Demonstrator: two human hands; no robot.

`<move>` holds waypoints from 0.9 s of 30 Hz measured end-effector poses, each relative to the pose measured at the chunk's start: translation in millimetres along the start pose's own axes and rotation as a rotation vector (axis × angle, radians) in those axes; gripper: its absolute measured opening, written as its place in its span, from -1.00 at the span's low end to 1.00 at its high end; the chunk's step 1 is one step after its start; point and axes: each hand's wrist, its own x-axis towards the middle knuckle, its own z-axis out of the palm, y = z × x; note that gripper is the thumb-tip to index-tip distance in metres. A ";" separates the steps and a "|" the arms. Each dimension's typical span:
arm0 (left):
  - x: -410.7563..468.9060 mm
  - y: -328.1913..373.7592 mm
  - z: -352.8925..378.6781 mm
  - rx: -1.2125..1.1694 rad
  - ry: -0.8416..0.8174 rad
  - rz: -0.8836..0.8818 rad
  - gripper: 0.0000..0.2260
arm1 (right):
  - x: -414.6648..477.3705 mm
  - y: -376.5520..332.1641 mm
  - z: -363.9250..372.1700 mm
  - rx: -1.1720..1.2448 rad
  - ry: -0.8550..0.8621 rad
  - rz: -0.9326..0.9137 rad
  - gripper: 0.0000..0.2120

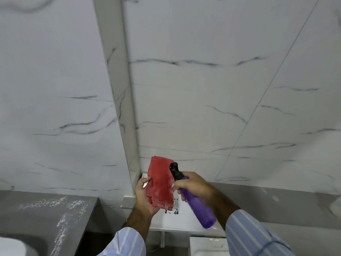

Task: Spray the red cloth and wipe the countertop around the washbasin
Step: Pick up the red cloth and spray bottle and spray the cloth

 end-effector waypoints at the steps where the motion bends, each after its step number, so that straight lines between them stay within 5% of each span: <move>1: -2.1 -0.9 2.1 0.005 0.016 0.011 -0.51 | 1.4 -3.0 0.9 -0.009 -0.004 0.019 -0.95; 16: 5.3 8.4 12.2 -0.021 0.101 0.103 -0.50 | 41.9 -20.5 -10.5 -0.176 -0.127 0.228 -0.80; 23: 11.3 10.1 14.6 -0.009 0.114 0.116 -0.44 | 57.0 -13.2 -12.3 -0.152 -0.173 0.219 -0.80; 27: 12.6 10.4 14.9 -0.032 0.084 0.112 -0.39 | 66.0 -6.0 -10.8 0.004 -0.077 0.047 -0.78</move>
